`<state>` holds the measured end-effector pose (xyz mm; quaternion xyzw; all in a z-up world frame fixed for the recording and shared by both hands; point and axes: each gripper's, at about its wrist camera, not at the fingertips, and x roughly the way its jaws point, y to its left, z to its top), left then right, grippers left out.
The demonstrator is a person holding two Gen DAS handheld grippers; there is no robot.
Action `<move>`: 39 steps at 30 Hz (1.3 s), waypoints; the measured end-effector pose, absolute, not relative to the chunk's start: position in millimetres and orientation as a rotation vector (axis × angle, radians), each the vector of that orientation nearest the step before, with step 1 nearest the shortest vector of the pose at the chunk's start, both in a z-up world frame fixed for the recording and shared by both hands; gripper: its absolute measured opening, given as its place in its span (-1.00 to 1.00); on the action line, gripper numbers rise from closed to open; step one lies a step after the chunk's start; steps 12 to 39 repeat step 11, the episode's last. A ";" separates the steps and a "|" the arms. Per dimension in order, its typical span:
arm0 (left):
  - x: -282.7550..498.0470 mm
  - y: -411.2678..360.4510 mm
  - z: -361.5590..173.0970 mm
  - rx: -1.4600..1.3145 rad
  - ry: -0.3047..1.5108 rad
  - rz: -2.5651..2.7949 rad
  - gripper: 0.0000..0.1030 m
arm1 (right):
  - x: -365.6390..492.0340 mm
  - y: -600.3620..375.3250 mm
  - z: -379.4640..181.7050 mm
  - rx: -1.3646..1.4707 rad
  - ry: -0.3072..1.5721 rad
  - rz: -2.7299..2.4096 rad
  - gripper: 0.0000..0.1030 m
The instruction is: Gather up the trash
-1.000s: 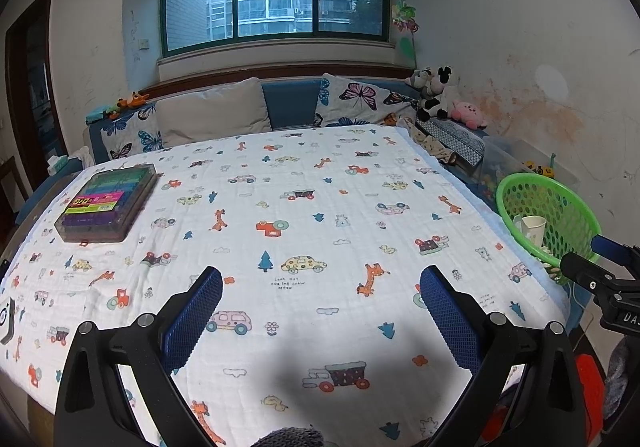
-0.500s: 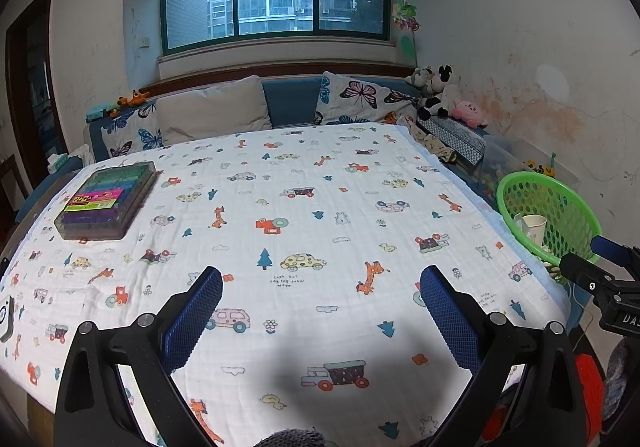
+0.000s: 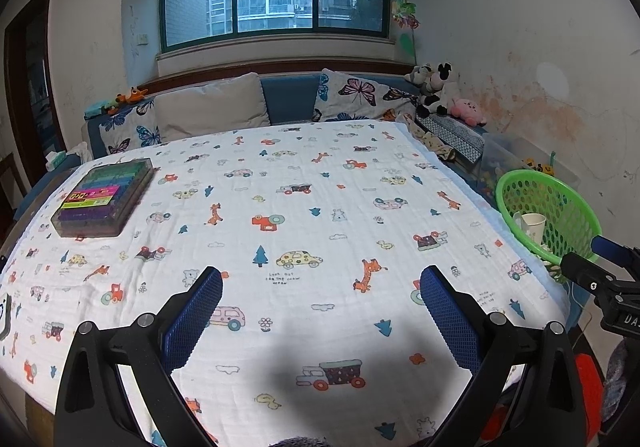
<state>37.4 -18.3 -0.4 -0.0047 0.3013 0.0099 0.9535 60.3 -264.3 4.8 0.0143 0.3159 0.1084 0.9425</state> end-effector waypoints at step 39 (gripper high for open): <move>37.6 -21.5 -0.5 -0.006 0.615 0.019 0.86 | 59.3 -263.3 1.8 0.032 0.643 0.223 0.91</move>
